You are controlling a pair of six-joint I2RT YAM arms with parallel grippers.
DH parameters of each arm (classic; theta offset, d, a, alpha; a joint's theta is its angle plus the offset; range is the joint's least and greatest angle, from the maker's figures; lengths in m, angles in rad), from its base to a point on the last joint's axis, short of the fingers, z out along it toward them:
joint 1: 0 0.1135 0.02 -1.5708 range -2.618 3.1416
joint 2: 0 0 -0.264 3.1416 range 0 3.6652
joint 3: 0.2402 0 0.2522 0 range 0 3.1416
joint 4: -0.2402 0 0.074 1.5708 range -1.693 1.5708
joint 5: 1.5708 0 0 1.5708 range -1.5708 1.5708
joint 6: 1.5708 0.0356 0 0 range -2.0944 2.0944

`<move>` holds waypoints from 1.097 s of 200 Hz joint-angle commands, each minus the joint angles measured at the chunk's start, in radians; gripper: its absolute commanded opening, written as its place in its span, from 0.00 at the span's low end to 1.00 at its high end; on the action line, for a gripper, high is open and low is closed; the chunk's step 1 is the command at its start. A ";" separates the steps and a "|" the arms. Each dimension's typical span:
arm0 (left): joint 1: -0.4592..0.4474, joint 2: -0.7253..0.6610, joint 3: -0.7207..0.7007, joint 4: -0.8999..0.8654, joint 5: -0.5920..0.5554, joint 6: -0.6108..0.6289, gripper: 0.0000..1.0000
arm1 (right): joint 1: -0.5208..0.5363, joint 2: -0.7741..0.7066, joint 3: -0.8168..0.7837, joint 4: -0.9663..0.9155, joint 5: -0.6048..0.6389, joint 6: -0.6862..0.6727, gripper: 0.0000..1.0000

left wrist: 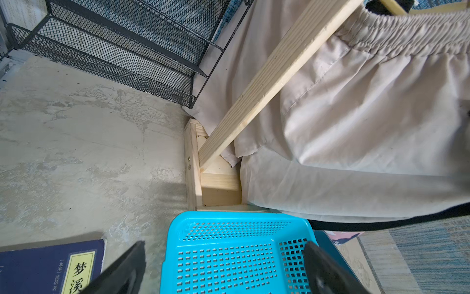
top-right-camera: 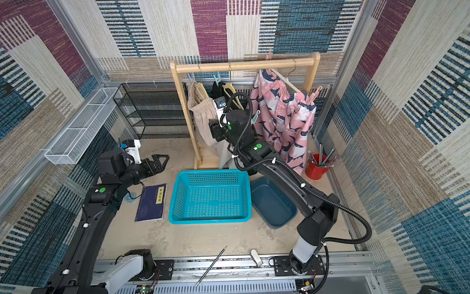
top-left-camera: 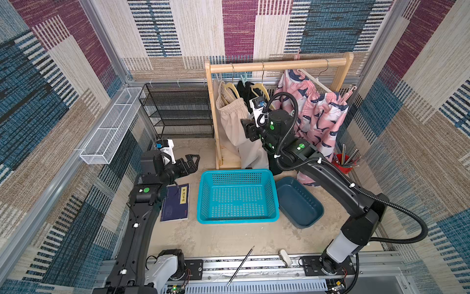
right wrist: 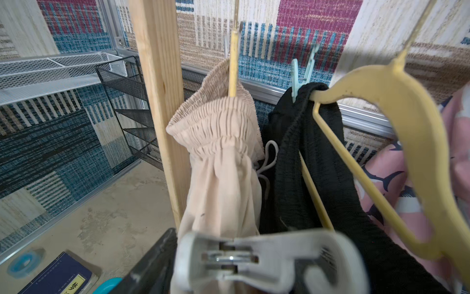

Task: Remove the clothespins securing shorts to the hanger
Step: Pick up the hanger from the clothesline.

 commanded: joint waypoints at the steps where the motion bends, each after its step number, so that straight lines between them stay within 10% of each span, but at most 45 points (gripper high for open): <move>1: 0.001 -0.001 -0.003 0.013 0.018 -0.006 0.99 | -0.001 0.004 0.005 -0.012 0.041 0.007 0.69; 219: 0.001 0.006 -0.011 0.034 0.045 -0.028 0.99 | -0.081 -0.052 -0.116 0.068 -0.153 0.070 0.54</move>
